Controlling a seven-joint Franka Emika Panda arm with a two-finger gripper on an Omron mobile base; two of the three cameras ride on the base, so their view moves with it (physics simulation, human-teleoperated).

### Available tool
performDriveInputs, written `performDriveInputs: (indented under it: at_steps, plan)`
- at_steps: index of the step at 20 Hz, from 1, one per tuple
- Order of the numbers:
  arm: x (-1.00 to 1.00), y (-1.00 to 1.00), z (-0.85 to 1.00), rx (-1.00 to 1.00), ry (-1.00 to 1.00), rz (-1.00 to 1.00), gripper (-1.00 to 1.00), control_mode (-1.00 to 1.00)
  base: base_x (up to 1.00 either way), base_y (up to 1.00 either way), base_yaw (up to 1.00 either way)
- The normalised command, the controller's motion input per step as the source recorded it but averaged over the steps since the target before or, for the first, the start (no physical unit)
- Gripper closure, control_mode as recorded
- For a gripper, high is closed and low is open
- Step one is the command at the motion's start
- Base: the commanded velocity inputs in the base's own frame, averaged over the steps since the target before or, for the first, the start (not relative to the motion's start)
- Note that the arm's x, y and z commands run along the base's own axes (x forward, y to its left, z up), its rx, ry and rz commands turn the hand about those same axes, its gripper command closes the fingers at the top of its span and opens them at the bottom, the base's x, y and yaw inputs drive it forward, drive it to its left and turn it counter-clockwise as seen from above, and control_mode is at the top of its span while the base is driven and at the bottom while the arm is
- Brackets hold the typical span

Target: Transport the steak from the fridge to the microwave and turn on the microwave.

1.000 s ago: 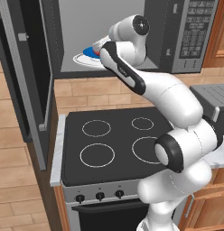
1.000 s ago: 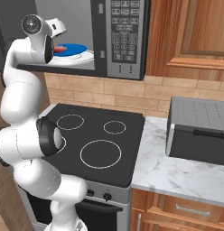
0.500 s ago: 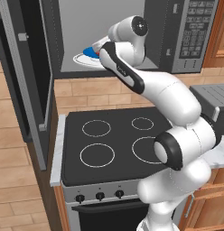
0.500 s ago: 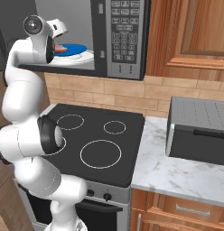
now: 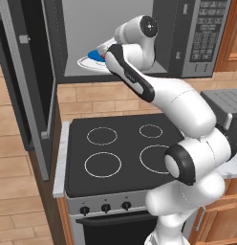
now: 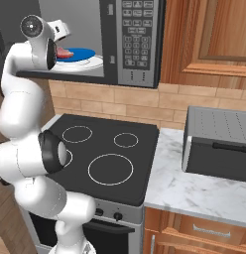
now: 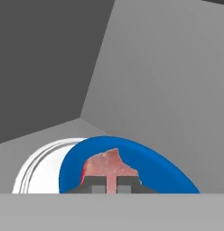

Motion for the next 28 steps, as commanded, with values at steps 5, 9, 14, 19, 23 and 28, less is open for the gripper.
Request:
performDriveInputs:
  at_steps: [5,9,14,19,23,28]
  plan:
    - [-0.23,0.06,0.11,0.02,0.0,0.0,-1.0,-1.0,0.0,0.0,0.0]
    - [-0.43,0.01,0.0,0.05,0.0,0.0,-1.0,-1.0,0.0,0.0,0.0]
    - [-0.53,0.0,0.01,0.08,0.0,-0.04,-1.0,-1.0,0.0,0.0,0.0]
    - [-0.64,0.0,0.0,0.07,0.0,-0.05,-1.0,-1.0,0.0,0.0,0.0]
    - [-0.7,0.0,0.06,0.09,0.0,-0.05,-1.0,-1.0,0.0,0.0,0.0]
    - [-0.69,-0.02,0.14,0.13,0.03,-0.07,-1.0,-1.0,0.0,0.0,0.0]
